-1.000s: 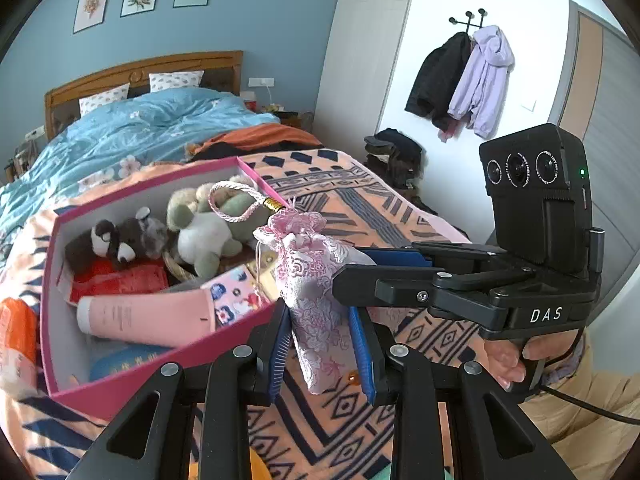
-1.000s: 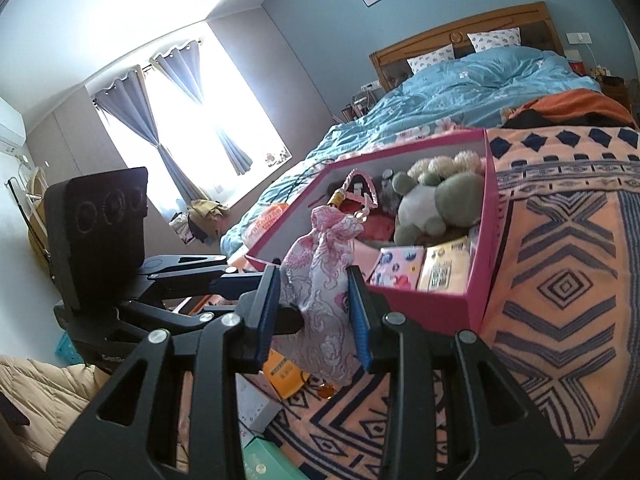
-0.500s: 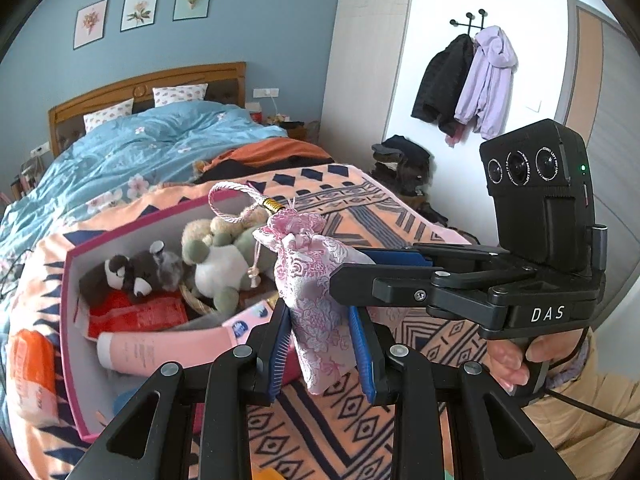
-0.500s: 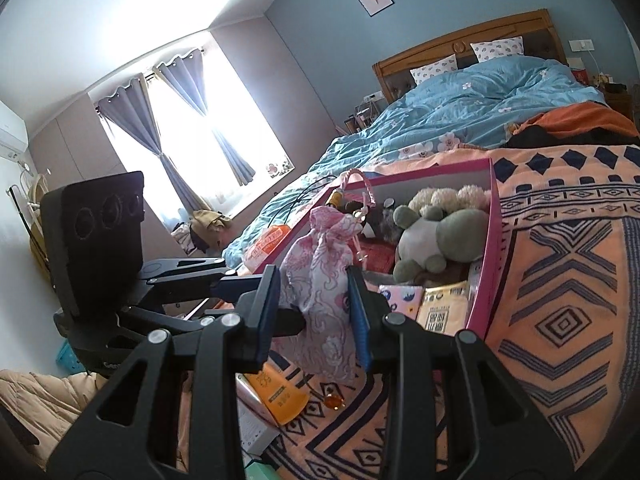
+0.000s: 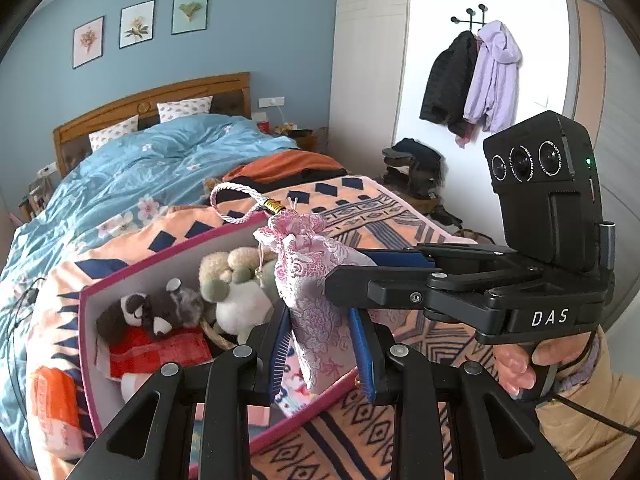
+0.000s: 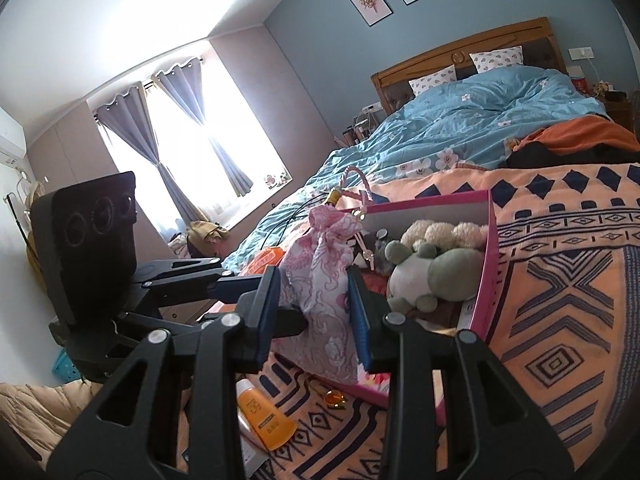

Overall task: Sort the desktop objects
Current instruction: 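Carry the pink lace pouch over the magenta box with the right gripper, then lower the pouch into the box and open the right gripper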

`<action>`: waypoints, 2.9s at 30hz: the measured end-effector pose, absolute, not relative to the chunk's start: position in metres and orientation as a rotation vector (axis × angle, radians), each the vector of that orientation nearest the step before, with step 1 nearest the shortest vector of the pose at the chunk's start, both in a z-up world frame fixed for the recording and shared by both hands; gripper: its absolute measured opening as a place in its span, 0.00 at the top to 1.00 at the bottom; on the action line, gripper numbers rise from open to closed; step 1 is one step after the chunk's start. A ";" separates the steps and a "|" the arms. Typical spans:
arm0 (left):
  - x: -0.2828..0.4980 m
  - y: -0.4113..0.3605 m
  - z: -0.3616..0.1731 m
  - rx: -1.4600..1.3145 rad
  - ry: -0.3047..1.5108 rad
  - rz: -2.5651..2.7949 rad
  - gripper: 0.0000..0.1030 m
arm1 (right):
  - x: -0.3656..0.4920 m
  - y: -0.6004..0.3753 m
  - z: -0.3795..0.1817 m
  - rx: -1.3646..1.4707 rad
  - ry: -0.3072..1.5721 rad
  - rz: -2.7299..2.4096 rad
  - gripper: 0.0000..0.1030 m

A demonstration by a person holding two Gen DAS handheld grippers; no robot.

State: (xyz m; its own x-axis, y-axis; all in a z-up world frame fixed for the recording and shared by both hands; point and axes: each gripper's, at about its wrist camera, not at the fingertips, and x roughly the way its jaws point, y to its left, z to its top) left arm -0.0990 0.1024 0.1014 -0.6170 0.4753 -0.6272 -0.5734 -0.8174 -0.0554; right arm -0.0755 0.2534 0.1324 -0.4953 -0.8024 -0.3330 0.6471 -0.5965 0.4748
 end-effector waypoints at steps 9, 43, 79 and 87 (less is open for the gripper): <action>-0.117 0.107 0.098 -0.868 0.210 2.398 0.72 | -0.093 0.254 0.131 0.662 -0.354 -2.152 0.64; -0.141 0.126 0.020 -1.071 0.203 2.304 0.71 | -0.103 0.246 0.068 0.863 -0.183 -2.301 0.65; -0.093 0.063 0.041 -0.980 0.101 2.462 0.51 | -0.073 0.211 0.069 0.870 0.279 -2.552 0.64; -0.058 0.023 0.054 -0.897 0.045 2.594 0.39 | -0.049 0.221 0.081 0.811 0.204 -2.538 0.61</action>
